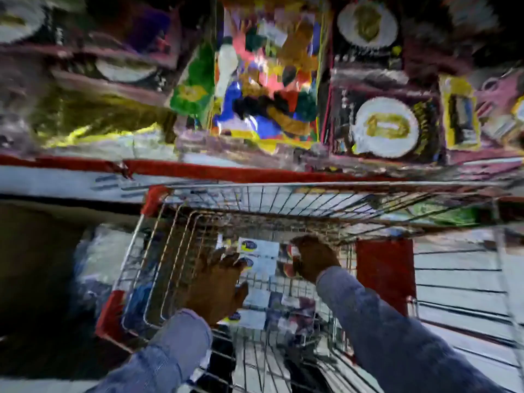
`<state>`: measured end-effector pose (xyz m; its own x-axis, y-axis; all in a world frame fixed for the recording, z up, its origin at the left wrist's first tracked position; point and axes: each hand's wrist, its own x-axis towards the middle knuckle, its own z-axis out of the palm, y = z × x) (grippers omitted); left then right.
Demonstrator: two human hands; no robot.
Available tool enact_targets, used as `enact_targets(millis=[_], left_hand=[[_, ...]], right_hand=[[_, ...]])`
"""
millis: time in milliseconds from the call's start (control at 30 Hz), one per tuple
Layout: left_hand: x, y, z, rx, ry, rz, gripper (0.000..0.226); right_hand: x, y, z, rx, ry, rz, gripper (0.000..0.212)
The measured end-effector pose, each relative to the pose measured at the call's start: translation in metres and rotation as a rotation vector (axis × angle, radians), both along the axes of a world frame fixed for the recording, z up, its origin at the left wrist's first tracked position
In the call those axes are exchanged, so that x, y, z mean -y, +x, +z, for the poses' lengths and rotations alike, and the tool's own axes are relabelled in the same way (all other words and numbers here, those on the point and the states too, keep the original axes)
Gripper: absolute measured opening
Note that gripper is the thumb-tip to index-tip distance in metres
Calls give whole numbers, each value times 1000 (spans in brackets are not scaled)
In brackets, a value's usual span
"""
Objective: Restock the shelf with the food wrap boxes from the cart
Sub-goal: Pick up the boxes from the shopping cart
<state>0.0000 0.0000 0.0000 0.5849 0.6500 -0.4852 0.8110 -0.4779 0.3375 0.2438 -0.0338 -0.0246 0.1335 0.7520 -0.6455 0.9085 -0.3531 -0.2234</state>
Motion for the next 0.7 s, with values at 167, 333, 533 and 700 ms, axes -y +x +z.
enact_targets(millis=[167, 333, 533, 700], left_hand=[[-14, 7, -55, 51, 49, -94, 44], [-21, 18, -85, 21, 69, -214, 33], [-20, 36, -115, -38, 43, -319, 36], [-18, 50, -137, -131, 76, -368, 64]], right_hand=[[-25, 0, -66, -27, 27, 94, 50], [-38, 3, -106, -68, -53, 294, 72], [-49, 19, -108, -64, 44, 367, 66], [-48, 26, -88, 2, 152, 254, 66]])
